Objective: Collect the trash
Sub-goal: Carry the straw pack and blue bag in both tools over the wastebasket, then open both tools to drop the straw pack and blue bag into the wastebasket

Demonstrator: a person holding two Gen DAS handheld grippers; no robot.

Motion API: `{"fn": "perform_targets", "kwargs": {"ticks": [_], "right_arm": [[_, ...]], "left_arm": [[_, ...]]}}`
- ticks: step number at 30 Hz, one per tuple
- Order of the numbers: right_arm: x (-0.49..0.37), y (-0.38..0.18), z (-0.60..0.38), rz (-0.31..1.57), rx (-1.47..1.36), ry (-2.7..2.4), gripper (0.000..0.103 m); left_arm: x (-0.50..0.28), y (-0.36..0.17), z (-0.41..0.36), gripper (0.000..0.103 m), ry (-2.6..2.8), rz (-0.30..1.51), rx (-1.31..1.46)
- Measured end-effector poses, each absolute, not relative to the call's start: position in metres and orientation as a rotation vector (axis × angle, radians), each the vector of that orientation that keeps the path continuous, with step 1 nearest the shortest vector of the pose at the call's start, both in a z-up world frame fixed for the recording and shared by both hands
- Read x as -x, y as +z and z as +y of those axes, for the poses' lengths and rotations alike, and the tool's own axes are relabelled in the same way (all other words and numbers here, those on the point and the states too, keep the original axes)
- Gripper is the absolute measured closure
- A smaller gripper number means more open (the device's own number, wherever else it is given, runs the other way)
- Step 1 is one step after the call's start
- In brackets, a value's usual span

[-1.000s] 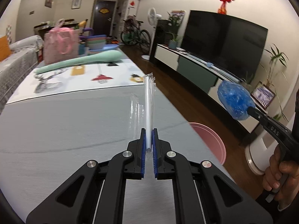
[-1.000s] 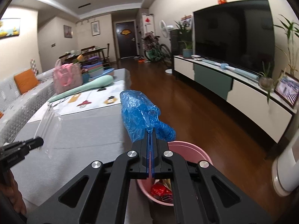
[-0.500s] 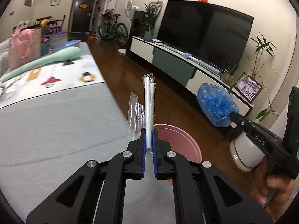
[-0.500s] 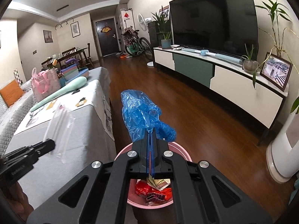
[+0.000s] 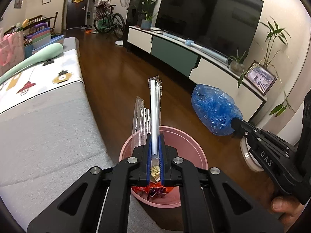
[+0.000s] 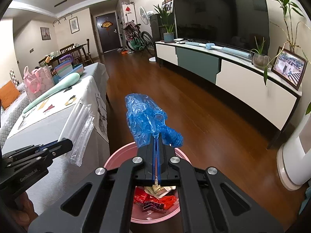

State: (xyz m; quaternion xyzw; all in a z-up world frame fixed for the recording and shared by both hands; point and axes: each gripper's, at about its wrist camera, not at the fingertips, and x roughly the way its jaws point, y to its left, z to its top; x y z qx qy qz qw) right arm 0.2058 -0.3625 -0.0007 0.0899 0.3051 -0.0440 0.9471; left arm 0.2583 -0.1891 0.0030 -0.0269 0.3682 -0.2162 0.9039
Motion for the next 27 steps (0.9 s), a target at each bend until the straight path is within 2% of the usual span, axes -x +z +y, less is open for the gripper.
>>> {"fn": "perform_targets", "kwargs": {"ticks": [7,11,12,13,14,15,16,24,25,27], "right_arm": [[-0.209,-0.008,-0.374,0.640,-0.190,-0.095,0.102],[-0.214,-0.015,-0.376,0.678,-0.198,-0.080,0.094],[-0.216,-0.016,-0.375,0.689,-0.199,-0.075,0.087],[-0.216,-0.017,-0.375,0.696,-0.197,-0.080,0.063],[-0.217,-0.018,-0.375,0.700,-0.197,-0.088,0.042],[-0.216,-0.019,-0.374,0.699,-0.201,-0.089,0.042],[-0.216,-0.019,-0.374,0.700,-0.205,-0.089,0.043],[-0.213,-0.011,-0.376,0.687,-0.221,-0.101,0.042],[-0.212,-0.010,-0.377,0.682,-0.222,-0.104,0.040],[-0.206,-0.004,-0.376,0.667,-0.230,-0.107,0.038]], "left_arm": [[-0.266,-0.004,-0.202,0.097,-0.451,0.792,0.025],[-0.273,-0.006,-0.204,0.096,-0.465,0.813,0.040],[-0.275,-0.007,-0.205,0.096,-0.473,0.821,0.043],[-0.277,-0.008,-0.206,0.094,-0.476,0.831,0.043],[-0.279,-0.008,-0.206,0.086,-0.475,0.839,0.045],[-0.280,-0.008,-0.205,0.075,-0.471,0.841,0.050],[-0.280,-0.006,-0.203,0.072,-0.465,0.838,0.059],[-0.273,0.002,-0.193,0.067,-0.455,0.820,0.075],[-0.270,0.004,-0.189,0.065,-0.446,0.813,0.081],[-0.261,0.008,-0.181,0.054,-0.426,0.801,0.086]]}}
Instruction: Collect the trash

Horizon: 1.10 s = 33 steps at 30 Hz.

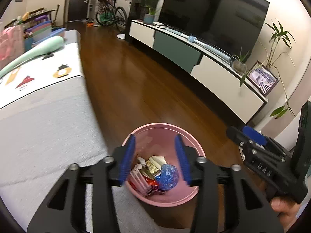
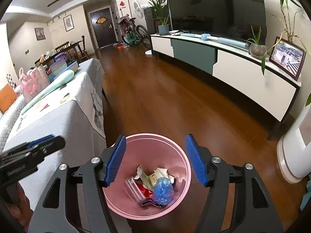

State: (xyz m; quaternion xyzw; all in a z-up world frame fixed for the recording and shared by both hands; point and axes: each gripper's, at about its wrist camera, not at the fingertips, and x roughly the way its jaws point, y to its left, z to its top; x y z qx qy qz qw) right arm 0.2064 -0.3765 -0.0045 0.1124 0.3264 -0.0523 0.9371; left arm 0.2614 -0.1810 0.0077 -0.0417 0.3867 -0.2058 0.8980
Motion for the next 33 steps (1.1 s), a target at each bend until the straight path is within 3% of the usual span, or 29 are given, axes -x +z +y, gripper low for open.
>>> {"fn": "perform_targets", "kwargs": {"ticks": [4,10,15,25,33], "right_arm": [[-0.188,0.007,-0.374,0.638,-0.223,-0.109,0.024],[-0.143,0.034,-0.360,0.587,-0.179,-0.094,0.007],[-0.088,0.060,-0.332,0.516,-0.137,-0.077,0.005],[0.016,0.058,-0.261,0.476,-0.078,-0.017,0.005],[0.056,0.037,-0.230,0.496,-0.045,-0.008,0.005]], "left_arm": [[-0.239,0.019,-0.161,0.046,-0.399,0.769,0.099],[-0.185,0.046,-0.122,0.024,-0.346,0.676,0.095],[-0.131,0.064,-0.085,0.008,-0.283,0.594,0.098],[-0.026,0.063,-0.011,0.008,-0.079,0.580,0.116],[0.036,0.031,0.009,0.008,0.035,0.626,0.152]]}}
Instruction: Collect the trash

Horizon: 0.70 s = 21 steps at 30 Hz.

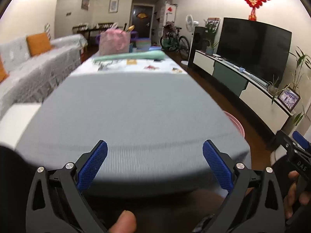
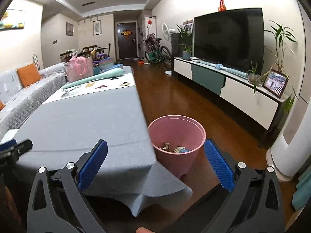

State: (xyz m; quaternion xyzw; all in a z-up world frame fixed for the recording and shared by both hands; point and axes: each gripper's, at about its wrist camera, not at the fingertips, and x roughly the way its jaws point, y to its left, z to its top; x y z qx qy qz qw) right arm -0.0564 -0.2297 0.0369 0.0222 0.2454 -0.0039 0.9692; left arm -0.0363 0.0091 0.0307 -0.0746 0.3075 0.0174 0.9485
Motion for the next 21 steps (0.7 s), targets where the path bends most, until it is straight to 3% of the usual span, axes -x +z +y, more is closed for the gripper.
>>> {"fn": "perform_targets", "kwargs": {"ticks": [21], "right_arm": [[0.060,0.031,-0.216,0.494,-0.001,-0.004,0.005]], "left_arm": [[0.041,0.016,0.018,0.008,0.065,0.621,0.151]]}}
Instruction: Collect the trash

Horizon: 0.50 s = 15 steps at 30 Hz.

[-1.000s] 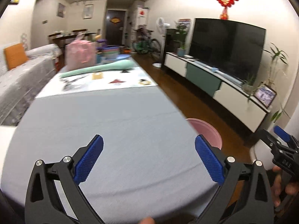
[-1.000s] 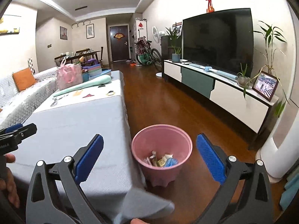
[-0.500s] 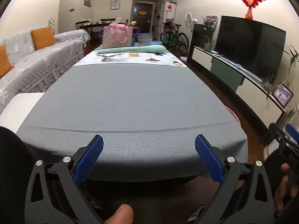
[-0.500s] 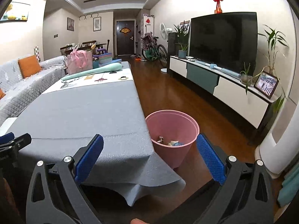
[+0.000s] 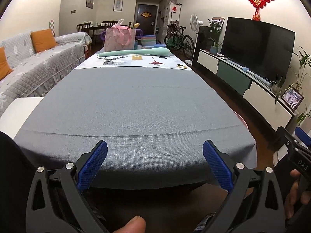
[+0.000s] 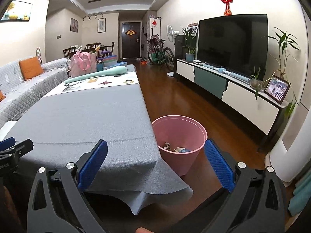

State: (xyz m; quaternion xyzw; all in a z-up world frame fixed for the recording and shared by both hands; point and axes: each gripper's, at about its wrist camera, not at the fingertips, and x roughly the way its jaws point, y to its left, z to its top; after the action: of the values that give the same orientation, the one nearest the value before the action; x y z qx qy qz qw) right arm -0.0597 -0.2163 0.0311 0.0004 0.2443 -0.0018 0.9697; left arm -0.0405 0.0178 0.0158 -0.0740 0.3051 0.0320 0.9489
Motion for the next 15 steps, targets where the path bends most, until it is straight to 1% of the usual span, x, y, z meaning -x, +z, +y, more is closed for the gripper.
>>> {"fn": "perform_targets", "kwargs": {"ticks": [15], "right_arm": [[0.0599,0.0310,-0.2156,0.493,-0.002,-0.004,0.005]], "left_arm": [[0.0442,0.0157,0.0172,0.008,0.053,0.616,0.145]]}}
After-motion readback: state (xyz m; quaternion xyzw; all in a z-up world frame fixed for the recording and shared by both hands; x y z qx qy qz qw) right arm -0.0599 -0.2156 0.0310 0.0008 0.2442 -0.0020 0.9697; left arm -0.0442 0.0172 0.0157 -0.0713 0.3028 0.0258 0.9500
